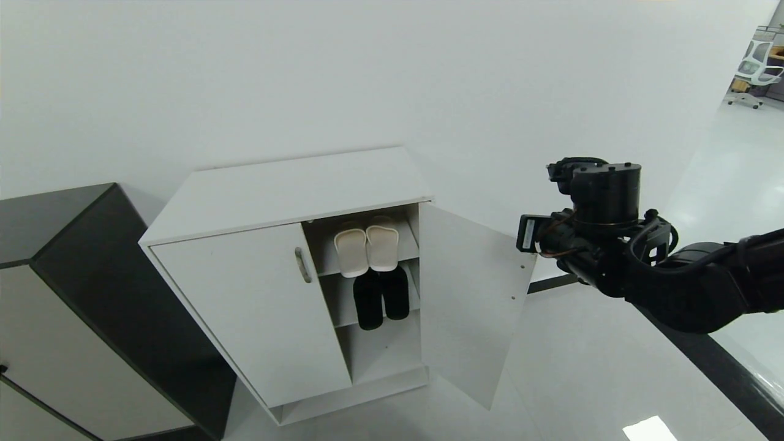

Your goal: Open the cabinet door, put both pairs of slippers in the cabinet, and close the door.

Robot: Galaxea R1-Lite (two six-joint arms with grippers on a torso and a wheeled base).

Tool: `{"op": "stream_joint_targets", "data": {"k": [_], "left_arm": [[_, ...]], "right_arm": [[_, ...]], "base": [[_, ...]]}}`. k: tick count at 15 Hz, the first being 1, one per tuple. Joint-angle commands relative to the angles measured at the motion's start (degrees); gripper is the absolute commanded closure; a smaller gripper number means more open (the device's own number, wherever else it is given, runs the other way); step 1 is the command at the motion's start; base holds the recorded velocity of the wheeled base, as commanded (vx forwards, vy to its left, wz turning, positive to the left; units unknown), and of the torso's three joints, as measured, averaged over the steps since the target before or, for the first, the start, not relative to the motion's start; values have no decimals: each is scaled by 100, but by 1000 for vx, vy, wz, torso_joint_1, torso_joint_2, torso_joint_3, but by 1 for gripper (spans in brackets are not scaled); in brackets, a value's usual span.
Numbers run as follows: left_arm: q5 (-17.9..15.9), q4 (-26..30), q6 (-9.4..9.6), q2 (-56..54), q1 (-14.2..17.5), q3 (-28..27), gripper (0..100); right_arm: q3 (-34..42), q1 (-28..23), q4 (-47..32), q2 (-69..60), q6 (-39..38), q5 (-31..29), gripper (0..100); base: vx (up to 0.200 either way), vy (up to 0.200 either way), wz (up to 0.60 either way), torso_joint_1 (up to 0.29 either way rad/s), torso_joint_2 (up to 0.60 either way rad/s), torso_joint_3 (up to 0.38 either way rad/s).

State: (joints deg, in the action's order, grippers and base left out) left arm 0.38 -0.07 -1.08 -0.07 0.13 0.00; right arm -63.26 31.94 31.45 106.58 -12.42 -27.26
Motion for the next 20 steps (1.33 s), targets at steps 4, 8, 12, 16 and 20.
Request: {"op": "stream_joint_targets", "data": {"k": [4, 8, 12, 16, 20], "left_arm": [[-3, -1, -6, 7, 4, 0, 100], [-3, -1, 3, 7, 4, 0, 100], [-3, -1, 3, 7, 4, 0, 100], [-3, -1, 3, 7, 4, 0, 100], [-3, -1, 3, 7, 4, 0, 100]], "right_arm": [[-530, -302, 1, 662, -94, 115, 100], [-749, -496, 1, 996, -94, 115, 100], [-802, -540, 1, 1145, -94, 177, 100], [-837, -548, -16, 1260, -85, 186, 100], [-864, -548, -34, 1330, -85, 177, 100]], "base": [[0, 0, 0, 0, 0, 0], [0, 0, 0, 0, 0, 0], [0, 0, 0, 0, 0, 0], [0, 0, 0, 0, 0, 0], [0, 0, 0, 0, 0, 0]]}}
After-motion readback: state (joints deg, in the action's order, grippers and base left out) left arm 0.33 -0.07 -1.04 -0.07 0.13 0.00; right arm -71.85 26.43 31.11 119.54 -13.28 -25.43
